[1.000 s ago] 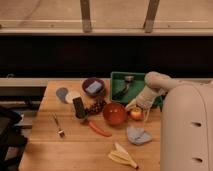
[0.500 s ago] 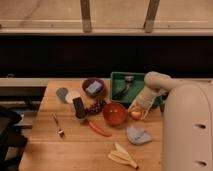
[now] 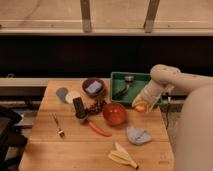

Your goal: Place apple in red bowl

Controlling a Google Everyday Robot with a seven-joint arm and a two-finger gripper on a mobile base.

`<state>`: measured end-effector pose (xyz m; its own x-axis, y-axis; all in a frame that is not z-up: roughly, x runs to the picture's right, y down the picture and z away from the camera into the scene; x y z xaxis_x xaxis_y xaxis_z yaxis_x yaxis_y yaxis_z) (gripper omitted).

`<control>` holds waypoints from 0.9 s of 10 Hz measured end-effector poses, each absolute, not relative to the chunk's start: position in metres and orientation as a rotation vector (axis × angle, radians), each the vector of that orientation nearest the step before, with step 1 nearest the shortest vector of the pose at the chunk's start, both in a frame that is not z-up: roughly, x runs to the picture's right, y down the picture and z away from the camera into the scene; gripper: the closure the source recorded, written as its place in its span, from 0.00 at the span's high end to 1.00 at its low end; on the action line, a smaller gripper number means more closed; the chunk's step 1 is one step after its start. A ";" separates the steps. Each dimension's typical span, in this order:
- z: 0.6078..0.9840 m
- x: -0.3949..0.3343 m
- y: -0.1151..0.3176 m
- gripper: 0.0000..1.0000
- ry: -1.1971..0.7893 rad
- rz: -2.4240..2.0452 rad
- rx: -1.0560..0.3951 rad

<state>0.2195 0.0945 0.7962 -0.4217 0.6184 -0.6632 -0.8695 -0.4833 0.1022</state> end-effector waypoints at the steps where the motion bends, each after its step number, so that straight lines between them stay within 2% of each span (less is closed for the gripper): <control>1: 0.776 0.219 0.077 0.05 0.506 1.997 -0.671; 5: 0.735 0.178 0.037 0.05 0.374 1.874 -0.666; 9: 0.742 0.091 0.030 0.05 0.292 1.713 -0.748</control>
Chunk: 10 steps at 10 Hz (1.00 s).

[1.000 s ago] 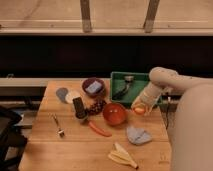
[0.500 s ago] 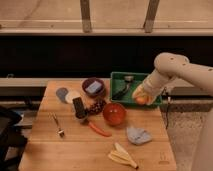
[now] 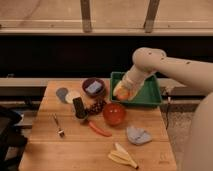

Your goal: Place apple in red bowl

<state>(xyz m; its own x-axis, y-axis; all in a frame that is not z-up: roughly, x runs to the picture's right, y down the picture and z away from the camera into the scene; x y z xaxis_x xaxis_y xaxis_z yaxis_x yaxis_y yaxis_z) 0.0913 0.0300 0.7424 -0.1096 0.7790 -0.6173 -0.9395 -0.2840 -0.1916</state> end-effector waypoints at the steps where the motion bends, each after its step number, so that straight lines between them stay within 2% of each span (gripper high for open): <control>1: 0.744 0.073 0.036 0.05 0.284 1.670 -0.781; 6: 0.776 0.048 0.089 0.05 0.367 1.583 -0.934; 10: 0.801 0.054 0.113 0.06 0.457 1.580 -0.995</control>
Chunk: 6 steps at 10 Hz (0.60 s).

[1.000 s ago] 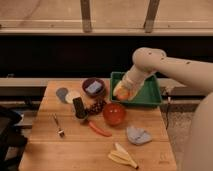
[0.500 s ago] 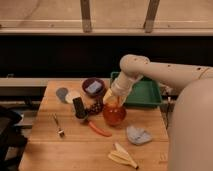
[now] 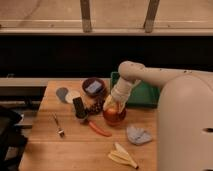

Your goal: Place apple in red bowl

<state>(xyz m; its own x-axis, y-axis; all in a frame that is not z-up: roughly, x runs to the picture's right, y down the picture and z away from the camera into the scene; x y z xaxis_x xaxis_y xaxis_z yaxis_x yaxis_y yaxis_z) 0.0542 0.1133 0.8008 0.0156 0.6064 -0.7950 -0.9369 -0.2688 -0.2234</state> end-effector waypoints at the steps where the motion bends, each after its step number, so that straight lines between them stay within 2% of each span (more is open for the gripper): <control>1: 0.804 0.056 0.118 0.13 0.481 1.575 -1.004; 6: 0.821 0.069 0.130 0.64 0.551 1.602 -1.017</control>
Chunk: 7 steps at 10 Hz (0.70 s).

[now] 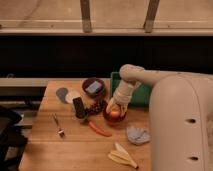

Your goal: Place apple in red bowl

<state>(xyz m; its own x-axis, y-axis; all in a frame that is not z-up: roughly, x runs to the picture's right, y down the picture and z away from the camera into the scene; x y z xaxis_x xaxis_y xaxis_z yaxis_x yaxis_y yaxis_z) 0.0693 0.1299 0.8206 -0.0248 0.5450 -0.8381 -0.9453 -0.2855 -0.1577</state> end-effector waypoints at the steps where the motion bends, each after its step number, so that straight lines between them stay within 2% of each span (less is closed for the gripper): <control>1: 0.820 0.072 0.129 0.73 0.549 1.609 -1.013; 2: 0.819 0.076 0.127 0.79 0.545 1.618 -1.007; 7: 0.817 0.078 0.121 0.80 0.532 1.627 -1.000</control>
<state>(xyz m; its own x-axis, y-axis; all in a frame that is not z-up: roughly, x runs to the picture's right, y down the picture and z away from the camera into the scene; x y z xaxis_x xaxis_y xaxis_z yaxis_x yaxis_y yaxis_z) 0.0780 0.1210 0.8167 -0.0439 0.5623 -0.8257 -0.9416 -0.2996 -0.1539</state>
